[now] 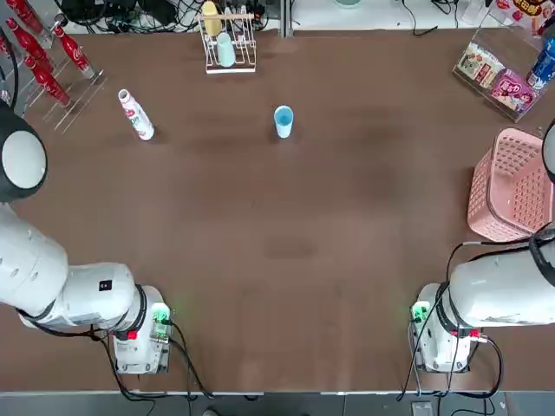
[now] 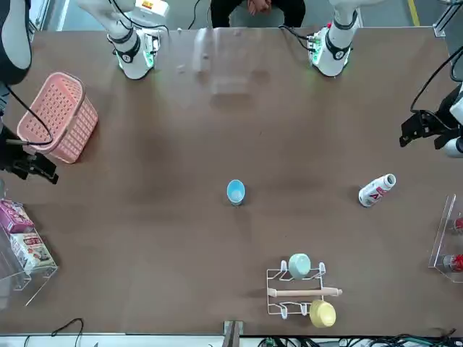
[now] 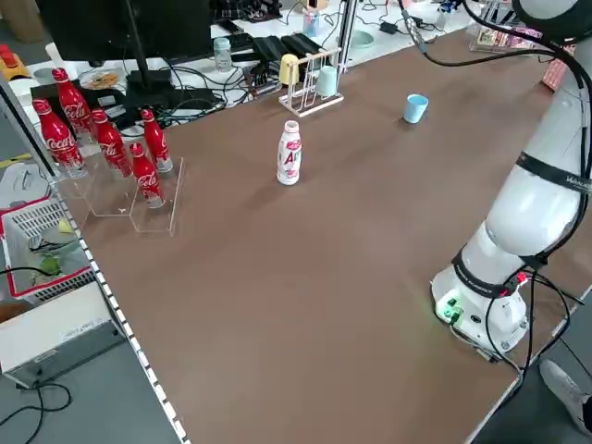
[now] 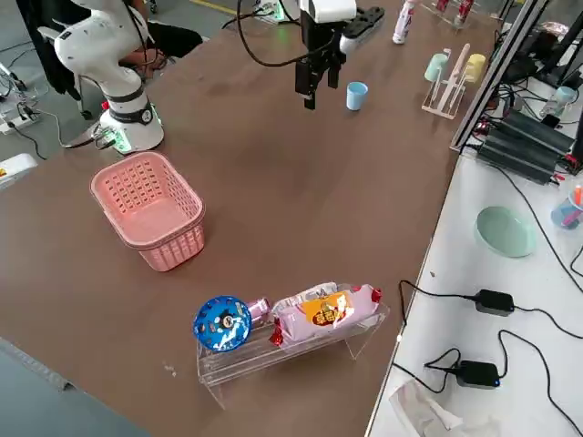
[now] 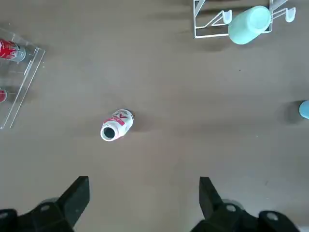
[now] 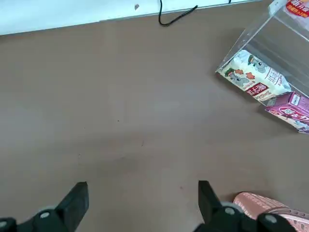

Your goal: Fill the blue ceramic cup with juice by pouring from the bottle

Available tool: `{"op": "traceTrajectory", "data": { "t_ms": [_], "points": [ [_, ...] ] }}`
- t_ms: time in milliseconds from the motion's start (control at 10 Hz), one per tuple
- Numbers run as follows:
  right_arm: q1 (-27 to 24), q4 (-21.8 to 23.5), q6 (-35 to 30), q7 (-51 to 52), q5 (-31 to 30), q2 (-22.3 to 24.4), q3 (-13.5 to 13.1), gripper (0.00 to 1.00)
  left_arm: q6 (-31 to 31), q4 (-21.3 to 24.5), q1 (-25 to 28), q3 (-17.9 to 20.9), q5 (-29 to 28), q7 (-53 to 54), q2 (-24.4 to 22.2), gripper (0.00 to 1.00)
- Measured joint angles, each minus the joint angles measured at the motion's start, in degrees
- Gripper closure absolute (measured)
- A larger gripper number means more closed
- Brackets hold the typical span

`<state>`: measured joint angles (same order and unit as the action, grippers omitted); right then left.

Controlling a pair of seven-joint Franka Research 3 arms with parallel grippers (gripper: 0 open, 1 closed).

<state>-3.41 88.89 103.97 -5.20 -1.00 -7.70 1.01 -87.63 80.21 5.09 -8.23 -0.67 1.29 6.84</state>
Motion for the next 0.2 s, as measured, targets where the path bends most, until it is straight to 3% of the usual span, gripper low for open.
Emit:
{"op": "traceTrajectory", "data": {
  "t_ms": [200],
  "points": [
    [0.0, 0.0, 0.1, 0.0, 0.0, 0.0, 0.0, 0.0, 0.0, 0.1, -0.1, -0.1, 0.0, -0.2, 0.1, 0.0]
  ]
}}
